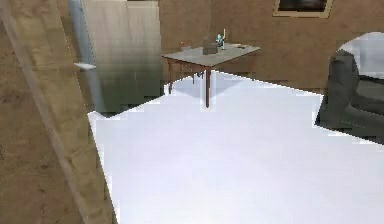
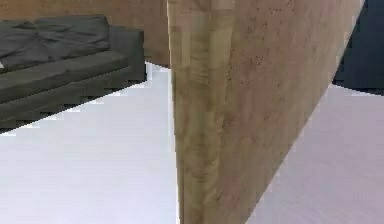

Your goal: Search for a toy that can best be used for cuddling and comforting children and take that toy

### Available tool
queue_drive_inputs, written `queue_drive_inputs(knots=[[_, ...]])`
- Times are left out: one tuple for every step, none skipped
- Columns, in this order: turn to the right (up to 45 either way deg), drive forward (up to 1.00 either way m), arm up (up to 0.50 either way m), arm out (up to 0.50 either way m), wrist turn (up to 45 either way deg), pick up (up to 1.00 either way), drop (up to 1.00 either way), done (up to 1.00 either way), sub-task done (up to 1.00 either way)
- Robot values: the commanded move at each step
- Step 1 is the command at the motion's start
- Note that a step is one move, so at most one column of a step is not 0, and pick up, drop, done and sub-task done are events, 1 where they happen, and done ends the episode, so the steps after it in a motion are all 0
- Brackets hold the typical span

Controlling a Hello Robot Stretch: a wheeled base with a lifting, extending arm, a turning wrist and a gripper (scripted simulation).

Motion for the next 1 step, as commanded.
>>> queue_drive_inputs(knots=[[36.0, 0.0, 0.0, 0.0, 0.0, 0.0, 0.0, 0.0, 0.0]])
